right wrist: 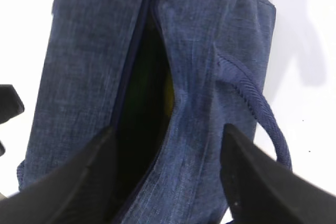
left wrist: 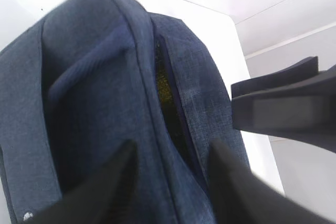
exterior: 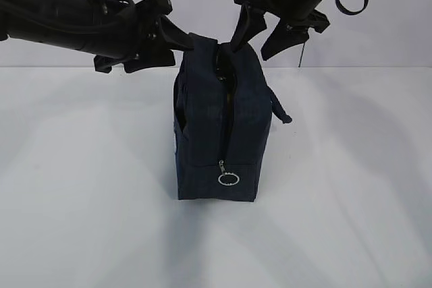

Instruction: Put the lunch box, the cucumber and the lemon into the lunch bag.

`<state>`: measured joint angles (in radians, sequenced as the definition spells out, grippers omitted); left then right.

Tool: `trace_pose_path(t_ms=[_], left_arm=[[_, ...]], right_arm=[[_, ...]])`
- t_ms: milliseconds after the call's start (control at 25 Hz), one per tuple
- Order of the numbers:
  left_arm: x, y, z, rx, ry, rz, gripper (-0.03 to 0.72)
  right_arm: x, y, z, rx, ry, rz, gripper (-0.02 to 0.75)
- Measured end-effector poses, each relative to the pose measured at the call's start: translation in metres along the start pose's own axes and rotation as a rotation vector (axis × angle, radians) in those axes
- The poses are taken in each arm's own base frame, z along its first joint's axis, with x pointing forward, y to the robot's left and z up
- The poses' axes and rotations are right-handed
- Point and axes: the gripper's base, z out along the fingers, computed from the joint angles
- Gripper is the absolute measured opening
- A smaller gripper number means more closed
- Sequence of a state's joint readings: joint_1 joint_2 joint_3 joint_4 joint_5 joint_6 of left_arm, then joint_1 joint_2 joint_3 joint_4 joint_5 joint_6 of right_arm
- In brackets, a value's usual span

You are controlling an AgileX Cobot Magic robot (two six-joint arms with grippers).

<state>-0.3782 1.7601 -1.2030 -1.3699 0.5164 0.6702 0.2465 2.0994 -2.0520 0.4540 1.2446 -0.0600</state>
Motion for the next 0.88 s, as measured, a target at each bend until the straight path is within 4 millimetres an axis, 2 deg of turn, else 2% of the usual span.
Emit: trace_pose_path(t_ms=[160, 400, 480, 680, 880], left_arm=[[-0.001, -0.001, 0.000, 0.002, -0.003, 0.004, 0.417], [0.005, -0.006, -0.005, 0.019, 0.069, 0.088, 0.444], [0.004, -0.014, -0.016, 0.022, 0.070, 0.147, 0.444], [0.006, -0.040, -0.049, 0.052, 0.096, 0.270, 0.445], [0.021, -0.053, -0.078, 0.031, 0.241, 0.317, 0.445]], right_arm=[[-0.001, -0.001, -0.001, 0.002, -0.004, 0.000, 0.517], [-0.003, 0.002, -0.011, 0.012, -0.031, -0.014, 0.525], [-0.003, 0.006, -0.021, 0.017, -0.052, -0.026, 0.526], [0.007, 0.022, -0.062, 0.028, -0.119, -0.061, 0.526], [0.036, 0.031, -0.091, 0.052, -0.120, -0.068, 0.526]])
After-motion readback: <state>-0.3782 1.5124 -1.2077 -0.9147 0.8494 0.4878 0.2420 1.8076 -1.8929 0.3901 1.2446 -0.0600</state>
